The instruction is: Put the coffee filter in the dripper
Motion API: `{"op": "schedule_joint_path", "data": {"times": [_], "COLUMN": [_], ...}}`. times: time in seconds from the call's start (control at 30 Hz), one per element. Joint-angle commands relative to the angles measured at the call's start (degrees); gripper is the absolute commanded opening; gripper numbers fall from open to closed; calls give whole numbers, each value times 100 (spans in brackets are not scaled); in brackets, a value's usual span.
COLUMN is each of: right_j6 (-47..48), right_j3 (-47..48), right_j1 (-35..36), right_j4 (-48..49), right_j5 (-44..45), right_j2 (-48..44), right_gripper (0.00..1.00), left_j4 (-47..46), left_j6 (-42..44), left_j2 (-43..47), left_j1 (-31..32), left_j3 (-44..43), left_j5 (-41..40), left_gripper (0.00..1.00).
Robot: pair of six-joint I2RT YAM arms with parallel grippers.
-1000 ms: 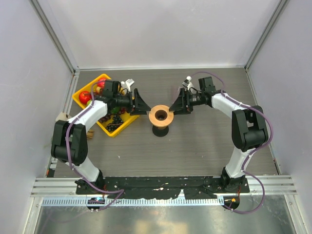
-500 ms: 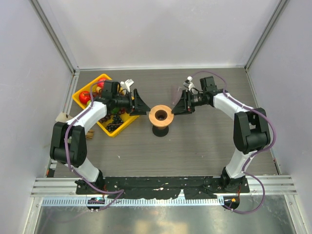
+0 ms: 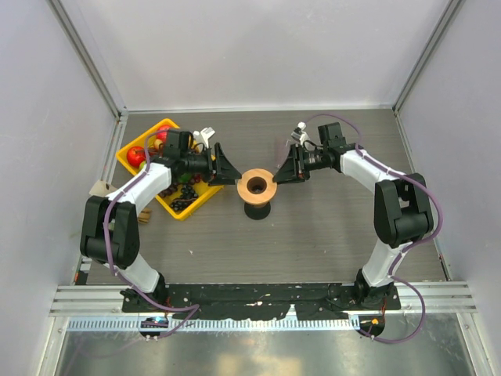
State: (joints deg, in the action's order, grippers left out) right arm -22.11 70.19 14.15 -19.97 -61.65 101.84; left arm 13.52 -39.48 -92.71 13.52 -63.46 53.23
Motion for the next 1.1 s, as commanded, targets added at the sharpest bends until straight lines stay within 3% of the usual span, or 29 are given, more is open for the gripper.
{"op": "schedule_joint_path", "data": {"times": [0.0,0.2,0.3,0.5,0.63,0.77,0.83,0.93,1.07], "right_j6": [-22,206,811,1903,1737,1770,2139,3471,4774], "right_j3": [117,205,573,1872,2506,3059,3437,4246,6247], "right_j1": [26,-202,-395,-922,-1257,-1327,-1336,-1327,-1266], "right_j4": [151,-164,-726,-2063,-1951,-1678,-1564,-1869,-3273], "right_j5": [-120,-49,-32,495,1653,1623,1376,1050,1111], "right_j2": [-226,-279,-340,-437,-385,80,378,932,2127], "right_gripper": [38,61,63,64,71,75,79,85,87], "left_j4": [-130,63,334,1529,1829,1970,1953,1988,2049], "left_j6": [160,327,633,2478,2902,3122,3201,3333,3325], "left_j2": [235,367,569,1227,1588,1712,1764,1791,1809], "left_j1": [-25,-103,-253,-350,-473,-569,-596,-614,-614], "left_j3": [0,-43,-140,-825,-1124,-1309,-1300,-1309,-1327], "left_j5": [82,47,-23,-629,-998,-1025,-956,-718,-700], "left_gripper": [59,69,75,82,85,85,86,85,85]}}
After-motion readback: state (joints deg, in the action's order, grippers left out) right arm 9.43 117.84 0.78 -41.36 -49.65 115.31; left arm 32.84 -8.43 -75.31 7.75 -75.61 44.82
